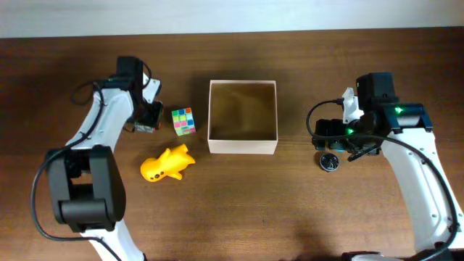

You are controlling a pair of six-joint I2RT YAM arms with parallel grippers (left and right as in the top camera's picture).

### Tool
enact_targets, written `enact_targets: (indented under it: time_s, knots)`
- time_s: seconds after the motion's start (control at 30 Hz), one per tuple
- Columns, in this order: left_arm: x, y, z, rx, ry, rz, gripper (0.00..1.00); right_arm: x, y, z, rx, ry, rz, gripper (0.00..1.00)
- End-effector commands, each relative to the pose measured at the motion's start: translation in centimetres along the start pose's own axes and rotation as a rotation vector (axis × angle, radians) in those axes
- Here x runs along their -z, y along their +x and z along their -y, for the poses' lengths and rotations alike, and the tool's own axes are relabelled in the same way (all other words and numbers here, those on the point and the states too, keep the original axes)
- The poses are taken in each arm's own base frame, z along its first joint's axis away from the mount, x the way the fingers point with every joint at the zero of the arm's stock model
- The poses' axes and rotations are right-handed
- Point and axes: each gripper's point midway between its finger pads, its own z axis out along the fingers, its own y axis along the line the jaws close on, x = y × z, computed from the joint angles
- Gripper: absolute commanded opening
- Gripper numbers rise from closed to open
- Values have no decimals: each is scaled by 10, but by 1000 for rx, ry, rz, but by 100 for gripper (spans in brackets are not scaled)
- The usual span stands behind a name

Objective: Pack container
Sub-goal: 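Reach the left gripper to the red toy truck and grasp it, then carry the truck over the white box and release it inside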

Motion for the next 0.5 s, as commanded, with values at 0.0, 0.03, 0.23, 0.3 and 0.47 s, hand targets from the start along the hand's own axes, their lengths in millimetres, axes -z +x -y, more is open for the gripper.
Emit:
enact_targets:
  time_s: [0.0, 0.03, 0.23, 0.3, 0.47]
  knots:
    - [72, -40, 8, -20, 18, 162, 49, 6, -4, -2, -7, -10, 17, 99]
    - [86, -43, 18, -36, 46, 174, 48, 6, -4, -2, -7, -10, 15, 99]
    - [166, -71, 98, -53, 227, 305, 38, 6, -1, -1, -4, -7, 5, 99]
    - [185, -80, 130, -57, 268, 355, 35, 6, -1, -1, -5, -5, 5, 99]
    - [184, -92, 177, 67, 236, 380, 36, 6, -1, -1, -6, -5, 4, 98]
